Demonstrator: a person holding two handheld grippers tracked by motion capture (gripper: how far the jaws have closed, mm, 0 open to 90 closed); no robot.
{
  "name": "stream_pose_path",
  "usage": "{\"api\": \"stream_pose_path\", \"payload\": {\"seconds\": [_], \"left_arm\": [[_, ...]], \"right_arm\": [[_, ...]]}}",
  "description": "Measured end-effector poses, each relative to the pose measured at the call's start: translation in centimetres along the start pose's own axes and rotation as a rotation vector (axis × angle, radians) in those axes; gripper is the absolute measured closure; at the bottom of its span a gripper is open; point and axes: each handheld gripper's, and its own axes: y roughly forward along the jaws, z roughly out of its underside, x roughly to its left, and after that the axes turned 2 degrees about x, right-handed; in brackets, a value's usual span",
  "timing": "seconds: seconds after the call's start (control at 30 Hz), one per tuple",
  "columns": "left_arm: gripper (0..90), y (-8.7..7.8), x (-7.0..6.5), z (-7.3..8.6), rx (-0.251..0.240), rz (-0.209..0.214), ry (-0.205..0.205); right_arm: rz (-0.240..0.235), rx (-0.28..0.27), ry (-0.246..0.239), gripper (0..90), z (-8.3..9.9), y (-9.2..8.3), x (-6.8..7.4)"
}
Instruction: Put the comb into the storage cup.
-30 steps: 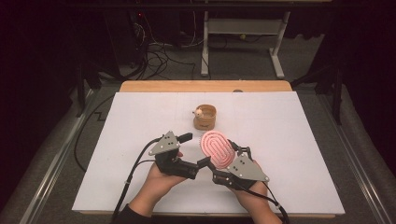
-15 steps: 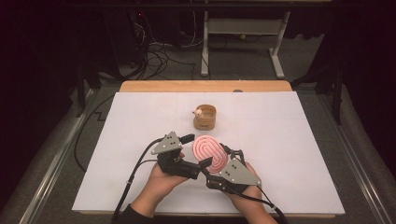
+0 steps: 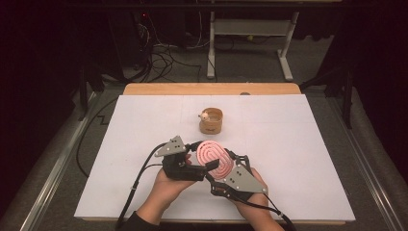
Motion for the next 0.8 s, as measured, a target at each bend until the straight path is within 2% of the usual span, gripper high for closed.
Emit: {"api": "stream_pose_path", "payload": {"seconds": [0.2, 0.27, 0.53, 0.8], "left_arm": [[17.0, 0.16, 0.11, 0.02, 0.015, 0.009, -0.023], [25.3, 0.15, 0.13, 0.16, 0.015, 0.024, -0.022], [42.9, 0.17, 0.09, 0.46, 0.013, 0.047, -0.017], [48.2, 0.11, 0.21, 0.48, 0.016, 0.07, -0.033]], "right_arm": [[0.003, 0.003, 0.0, 20.0, 0.03, -0.02, 0.03], [0.004, 0.003, -0.002, 20.0, 0.03, -0.03, 0.03], [0.004, 0.002, -0.011, 20.0, 0.05, 0.0, 0.16], [0.004, 0.003, -0.011, 20.0, 0.06, -0.02, 0.18]]}}
